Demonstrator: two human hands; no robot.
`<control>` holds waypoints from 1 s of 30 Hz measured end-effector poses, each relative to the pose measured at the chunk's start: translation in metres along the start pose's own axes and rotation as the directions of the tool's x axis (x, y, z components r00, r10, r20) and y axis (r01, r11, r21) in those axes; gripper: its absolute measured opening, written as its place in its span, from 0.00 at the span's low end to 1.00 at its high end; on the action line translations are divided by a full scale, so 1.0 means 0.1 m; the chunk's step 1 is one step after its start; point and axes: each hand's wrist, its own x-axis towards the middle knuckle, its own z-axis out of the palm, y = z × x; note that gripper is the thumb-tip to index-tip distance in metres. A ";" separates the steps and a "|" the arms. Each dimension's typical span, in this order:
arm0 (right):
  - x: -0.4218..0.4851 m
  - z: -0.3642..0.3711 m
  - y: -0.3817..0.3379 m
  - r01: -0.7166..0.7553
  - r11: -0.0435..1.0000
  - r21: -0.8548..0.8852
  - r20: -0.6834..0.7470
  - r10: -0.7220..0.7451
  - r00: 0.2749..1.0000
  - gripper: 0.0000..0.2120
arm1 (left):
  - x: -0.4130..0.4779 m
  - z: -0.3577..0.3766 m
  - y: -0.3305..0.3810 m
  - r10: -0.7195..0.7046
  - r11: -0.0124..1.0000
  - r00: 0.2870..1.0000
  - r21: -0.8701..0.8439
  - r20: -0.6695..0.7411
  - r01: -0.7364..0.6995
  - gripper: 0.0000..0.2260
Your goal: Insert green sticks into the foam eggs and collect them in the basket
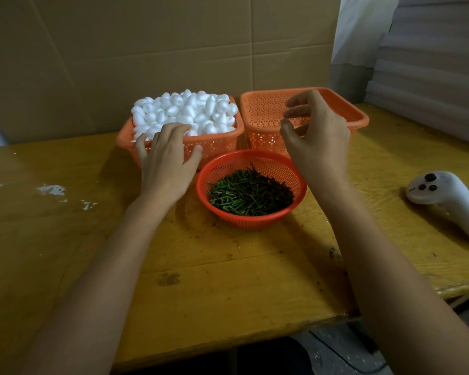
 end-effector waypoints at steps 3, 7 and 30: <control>0.00 0.00 0.00 0.003 1.000 0.004 -0.003 -0.003 1.000 0.11 | -0.01 -0.01 0.00 0.028 0.999 0.999 -0.027 -0.039 -0.029 0.19; -0.01 -0.01 0.00 0.003 1.000 0.018 0.002 -0.003 1.000 0.11 | -0.03 0.01 -0.02 0.080 0.997 0.995 0.022 -0.059 -0.079 0.19; -0.06 0.01 -0.03 0.034 0.999 0.001 0.034 -0.034 0.999 0.11 | 0.85 -0.25 -0.27 -0.220 0.963 0.937 -0.094 0.270 0.253 0.07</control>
